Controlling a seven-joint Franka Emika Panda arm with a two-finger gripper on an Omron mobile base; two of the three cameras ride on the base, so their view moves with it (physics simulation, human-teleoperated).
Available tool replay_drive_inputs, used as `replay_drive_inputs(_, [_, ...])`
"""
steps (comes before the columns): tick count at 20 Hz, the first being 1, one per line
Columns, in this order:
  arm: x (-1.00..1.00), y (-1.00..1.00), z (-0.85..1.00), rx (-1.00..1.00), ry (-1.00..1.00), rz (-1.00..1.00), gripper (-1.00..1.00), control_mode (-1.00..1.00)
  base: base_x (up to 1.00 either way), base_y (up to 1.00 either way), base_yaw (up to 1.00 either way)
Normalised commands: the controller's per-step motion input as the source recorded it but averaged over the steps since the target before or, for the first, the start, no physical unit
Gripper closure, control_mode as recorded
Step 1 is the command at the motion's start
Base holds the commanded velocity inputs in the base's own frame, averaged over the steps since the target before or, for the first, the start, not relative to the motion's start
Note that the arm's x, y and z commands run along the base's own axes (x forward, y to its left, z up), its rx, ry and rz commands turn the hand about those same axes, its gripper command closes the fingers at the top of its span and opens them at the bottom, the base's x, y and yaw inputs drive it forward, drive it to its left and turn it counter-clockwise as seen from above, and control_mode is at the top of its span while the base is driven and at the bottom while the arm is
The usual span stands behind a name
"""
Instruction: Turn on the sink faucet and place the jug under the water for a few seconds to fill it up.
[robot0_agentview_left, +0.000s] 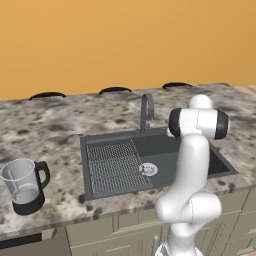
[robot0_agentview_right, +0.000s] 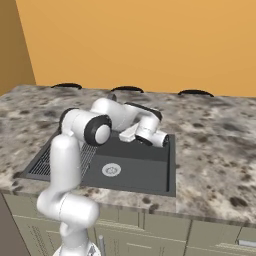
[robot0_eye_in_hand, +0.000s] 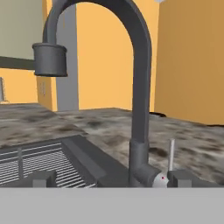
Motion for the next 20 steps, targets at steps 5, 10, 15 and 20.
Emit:
replay_drive_inputs(5, [0.42, 0.22, 0.00, 0.03, 0.00, 0.00, -1.00, -1.00, 0.00, 0.00, 0.00])
replay_drive_inputs(10, [0.38, 0.04, -0.06, 0.03, 0.00, 0.00, -1.00, -1.00, 0.00, 0.00, 0.00])
replay_drive_inputs(15, [0.38, 0.00, -0.11, 0.04, 0.00, 0.00, -1.00, -1.00, 0.00, 0.00, 0.00])
replay_drive_inputs(20, [0.28, 0.07, -0.19, 0.00, 0.00, 0.01, -1.00, -1.00, 0.00, 0.00, 0.00])
